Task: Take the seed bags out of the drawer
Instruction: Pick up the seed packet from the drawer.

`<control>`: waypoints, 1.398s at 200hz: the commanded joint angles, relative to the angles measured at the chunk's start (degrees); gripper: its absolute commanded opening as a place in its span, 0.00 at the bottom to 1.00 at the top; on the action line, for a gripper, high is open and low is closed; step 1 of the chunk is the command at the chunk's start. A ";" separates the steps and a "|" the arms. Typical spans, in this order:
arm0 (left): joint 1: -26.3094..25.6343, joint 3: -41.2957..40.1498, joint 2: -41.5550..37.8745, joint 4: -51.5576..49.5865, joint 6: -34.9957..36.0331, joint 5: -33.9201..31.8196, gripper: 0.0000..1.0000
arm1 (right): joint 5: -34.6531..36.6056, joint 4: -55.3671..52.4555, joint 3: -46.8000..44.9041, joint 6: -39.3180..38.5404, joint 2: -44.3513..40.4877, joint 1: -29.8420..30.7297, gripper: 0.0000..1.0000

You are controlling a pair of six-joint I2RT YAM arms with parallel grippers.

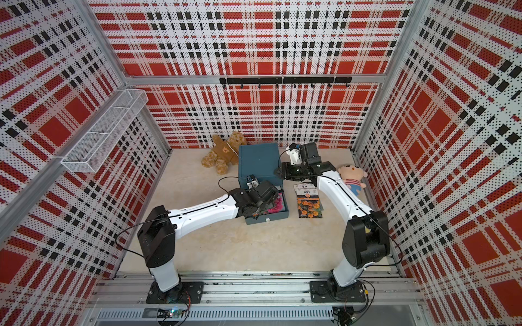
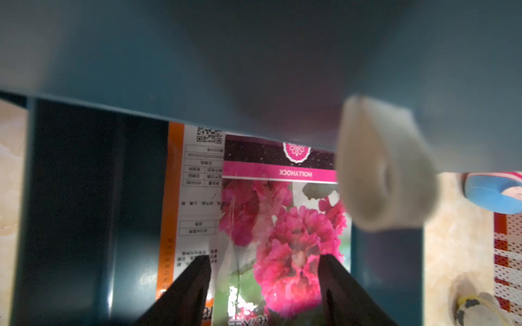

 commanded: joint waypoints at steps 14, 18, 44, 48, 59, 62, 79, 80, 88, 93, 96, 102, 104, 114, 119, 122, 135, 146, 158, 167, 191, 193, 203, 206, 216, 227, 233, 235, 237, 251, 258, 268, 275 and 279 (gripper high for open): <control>0.36 -0.13 1.41 -1.13 0.76 -0.68 0.67 | -1.19 -7.10 -2.66 -1.66 0.77 0.37 0.53; 0.46 -0.12 1.57 -0.98 0.85 -0.55 0.67 | -1.30 -7.10 -2.67 -1.64 0.82 0.35 0.53; 0.80 0.42 2.82 -0.12 1.14 0.98 0.67 | -1.38 -7.10 -2.70 -1.75 0.87 0.35 0.53; 0.85 0.53 3.08 -0.04 1.13 1.16 0.67 | -1.32 -7.19 -2.66 -1.80 0.91 0.34 0.53; 0.96 0.64 3.53 0.12 1.07 1.36 0.67 | -1.53 -7.19 -2.66 -1.85 1.00 0.34 0.53; 0.90 0.65 3.62 0.08 1.08 1.37 0.67 | -1.56 -7.19 -2.66 -1.82 0.96 0.34 0.53; 1.06 0.93 4.18 0.29 1.15 1.62 0.67 | -1.59 -7.25 -2.74 -1.86 0.86 0.34 0.53; 1.07 0.97 4.18 0.25 1.14 1.67 0.67 | -1.63 -7.22 -2.74 -1.87 0.86 0.34 0.53; 1.20 1.12 4.45 0.30 1.21 1.80 0.67 | -1.65 -7.12 -2.83 -1.82 0.90 0.36 0.53; 1.24 1.26 4.62 0.34 1.14 1.96 0.67 | -1.70 -7.10 -2.92 -1.80 0.93 0.34 0.53; 1.24 1.32 4.75 0.36 1.13 2.06 0.67 | -1.73 -7.10 -2.92 -1.82 0.89 0.34 0.53; 1.33 1.60 4.95 0.54 1.30 2.30 0.67 | -1.74 -7.10 -3.00 -1.87 0.94 0.34 0.53; 1.33 1.69 4.95 0.54 1.24 2.39 0.66 | -1.81 -7.10 -3.00 -1.92 0.95 0.41 0.53; 1.34 2.07 5.07 1.28 1.33 2.92 0.65 | -1.94 -7.11 -3.09 -1.88 0.99 0.34 0.53; 1.34 2.15 4.97 1.91 1.33 3.14 0.64 | -1.97 -7.11 -3.13 -1.93 1.00 0.35 0.53; 1.33 2.19 4.90 2.25 1.29 3.31 0.63 | -2.00 -7.10 -3.17 -1.95 1.11 0.34 0.53; 1.40 1.79 4.34 4.49 0.84 4.42 0.58 | -2.10 -7.10 -3.31 -1.97 1.10 0.34 0.52; 1.50 1.17 3.53 6.62 0.14 5.27 0.52 | -2.03 -7.10 -3.30 -2.02 1.16 0.34 0.52; 1.83 -0.19 2.54 9.24 -0.66 6.44 0.47 | -2.13 -7.10 -3.38 -2.06 1.19 0.37 0.52; 2.15 -1.36 1.76 11.54 -1.56 7.42 0.44 | -2.13 -7.10 -3.36 -2.06 1.15 0.35 0.52; 3.07 -4.90 -0.12 16.78 -3.64 9.73 0.34 | -2.27 -7.16 -3.36 -2.15 1.27 0.34 0.52; 3.19 -5.07 -0.23 17.10 -3.75 9.94 0.33 | -2.27 -7.11 -3.36 -2.19 1.23 0.34 0.52; 3.50 -6.50 -1.00 19.22 -4.41 10.51 0.29 | -2.29 -7.10 -3.40 -2.23 1.29 0.32 0.52; 3.57 -6.87 -1.26 19.82 -4.61 10.68 0.28 | -2.35 -7.10 -3.38 -2.19 1.29 0.31 0.52; 3.83 -7.83 -1.97 21.36 -5.26 11.02 0.23 | -2.38 -7.21 -3.40 -2.32 1.28 0.27 0.52; 4.03 -8.42 -2.61 22.64 -5.62 11.34 0.18 | -2.40 -7.21 -3.36 -2.40 1.28 0.28 0.52; 4.12 -8.47 -2.82 22.96 -5.64 11.38 0.16 | -2.34 -7.14 -3.36 -2.41 1.24 0.26 0.52; 4.14 -8.43 -2.83 23.08 -5.64 11.41 0.15 | -2.35 -7.22 -3.43 -2.43 1.18 0.26 0.52; 4.14 -8.40 -2.84 23.13 -5.64 11.44 0.13 | -2.36 -7.22 -3.44 -2.44 1.20 0.26 0.52; 4.32 -8.06 -2.93 23.33 -5.64 11.69 0.04 | -2.40 -7.19 -3.45 -2.41 1.22 0.19 0.52; 4.32 -7.95 -3.01 23.32 -5.68 11.70 0.00 | -2.37 -7.20 -3.45 -2.43 1.24 0.19 0.52; 4.41 -7.94 -3.24 23.33 -5.78 11.63 0.00 | -2.41 -7.21 -3.47 -2.50 1.37 0.08 0.52; 4.41 -7.98 -3.47 23.33 -5.95 11.64 0.00 | -2.53 -7.19 -3.38 -2.50 1.37 0.08 0.52; 4.43 -8.09 -3.66 23.33 -5.99 11.57 0.00 | -2.54 -7.21 -3.37 -2.50 1.37 0.02 0.52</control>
